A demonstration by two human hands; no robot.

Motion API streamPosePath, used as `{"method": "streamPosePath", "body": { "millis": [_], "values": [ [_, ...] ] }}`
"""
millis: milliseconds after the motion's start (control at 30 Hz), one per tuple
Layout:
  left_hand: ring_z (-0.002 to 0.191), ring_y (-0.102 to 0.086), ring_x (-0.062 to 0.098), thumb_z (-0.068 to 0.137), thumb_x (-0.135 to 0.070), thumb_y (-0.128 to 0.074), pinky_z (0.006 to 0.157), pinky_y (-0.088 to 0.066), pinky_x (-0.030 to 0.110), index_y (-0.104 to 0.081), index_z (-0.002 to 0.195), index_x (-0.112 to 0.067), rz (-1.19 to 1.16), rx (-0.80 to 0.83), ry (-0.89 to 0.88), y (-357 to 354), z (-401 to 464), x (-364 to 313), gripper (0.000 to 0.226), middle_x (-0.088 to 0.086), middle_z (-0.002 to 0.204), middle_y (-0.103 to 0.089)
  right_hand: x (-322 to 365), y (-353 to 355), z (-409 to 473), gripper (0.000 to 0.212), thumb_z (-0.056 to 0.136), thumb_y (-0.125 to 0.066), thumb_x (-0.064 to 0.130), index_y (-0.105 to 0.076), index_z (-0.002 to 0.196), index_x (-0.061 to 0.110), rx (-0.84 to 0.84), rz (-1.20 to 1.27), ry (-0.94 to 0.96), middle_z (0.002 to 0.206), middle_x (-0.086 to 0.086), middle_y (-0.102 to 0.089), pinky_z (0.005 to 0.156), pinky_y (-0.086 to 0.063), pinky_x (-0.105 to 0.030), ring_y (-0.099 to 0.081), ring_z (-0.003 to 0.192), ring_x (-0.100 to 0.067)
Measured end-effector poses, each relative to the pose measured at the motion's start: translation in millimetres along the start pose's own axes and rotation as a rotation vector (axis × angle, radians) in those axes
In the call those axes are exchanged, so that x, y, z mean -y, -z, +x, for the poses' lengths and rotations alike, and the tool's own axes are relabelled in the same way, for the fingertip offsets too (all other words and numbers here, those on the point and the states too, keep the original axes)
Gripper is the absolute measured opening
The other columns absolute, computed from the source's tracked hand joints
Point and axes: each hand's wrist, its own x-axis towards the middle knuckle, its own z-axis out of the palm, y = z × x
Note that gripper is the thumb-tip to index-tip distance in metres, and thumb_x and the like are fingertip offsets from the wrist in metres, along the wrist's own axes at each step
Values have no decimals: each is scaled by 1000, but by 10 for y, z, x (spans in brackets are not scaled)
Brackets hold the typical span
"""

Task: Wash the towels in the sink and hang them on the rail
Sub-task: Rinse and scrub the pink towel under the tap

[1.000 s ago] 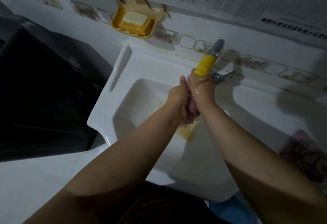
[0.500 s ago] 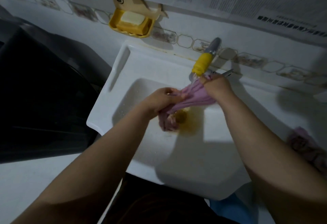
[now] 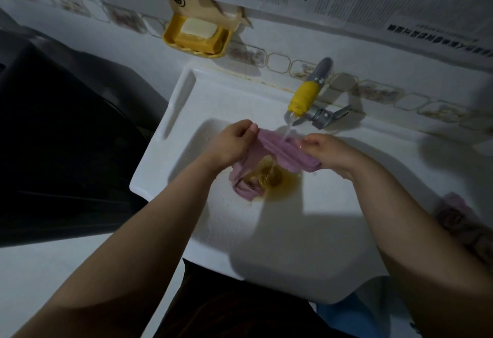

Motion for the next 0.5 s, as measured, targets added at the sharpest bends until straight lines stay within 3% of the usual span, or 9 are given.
{"method": "streamPosePath", "body": {
  "millis": [100, 133, 200, 233, 300, 367, 467, 500],
  "values": [
    [76, -54, 19, 102, -36, -40, 73, -46, 36, -59, 84, -11, -278, -113, 131, -175, 15, -90, 36, 7, 80, -61, 95, -69, 13, 16, 97, -51, 32, -61, 94, 20, -169, 292, 39, 95, -4, -65, 76, -53, -35, -62, 91, -19],
    [78, -56, 21, 101, -35, -42, 73, -49, 36, -62, 89, -9, -360, -153, 189, -268, 35, -147, 35, 11, 84, -62, 141, -115, 9, 14, 96, -52, 30, -62, 89, 21, -253, 340, 85, 90, -2, -66, 75, -53, -31, -63, 86, -16],
    [73, -57, 23, 100, -32, -46, 66, -52, 33, -62, 92, -6, -504, -209, 290, -422, 106, -263, 31, 15, 81, -62, 240, -298, -14, 19, 94, -56, 25, -61, 79, 16, -406, 302, 195, 72, -1, -63, 62, -47, -16, -60, 66, -5],
    [68, -58, 23, 100, -28, -47, 59, -51, 28, -60, 90, -5, -591, -222, 319, -458, 139, -316, 28, 14, 76, -61, 285, -437, -35, 26, 93, -58, 28, -59, 72, 13, -444, 261, 243, 64, -2, -60, 56, -44, -15, -56, 56, -3],
    [61, -58, 22, 100, -19, -47, 48, -49, 21, -57, 86, -2, -767, -191, 369, -518, 186, -396, 24, 12, 67, -58, 319, -666, -31, 44, 88, -59, 46, -53, 58, 14, -488, 126, 284, 56, -3, -57, 58, -44, -23, -56, 55, -11],
    [55, -55, 24, 99, -24, -46, 41, -46, 20, -54, 77, -4, -762, -112, 422, -619, 137, -494, 31, 11, 61, -54, 329, -651, 83, 48, 86, -54, 55, -51, 57, 17, -571, -9, 223, 59, -3, -58, 61, -43, -29, -60, 64, -22],
    [35, -45, 21, 96, -36, -50, 43, -41, 24, -53, 65, -6, -745, -80, 502, -751, 52, -614, 44, 14, 49, -50, 350, -462, 260, 31, 91, -55, 32, -52, 67, 14, -677, 5, 89, 59, 1, -51, 59, -32, -24, -59, 71, -25],
    [36, -47, 20, 97, -35, -50, 45, -42, 25, -55, 65, -8, -730, -107, 497, -763, 59, -606, 42, 15, 53, -55, 339, -466, 277, 28, 90, -55, 27, -52, 66, 13, -676, 66, 131, 59, 1, -51, 59, -33, -25, -57, 70, -22]
  ]
}}
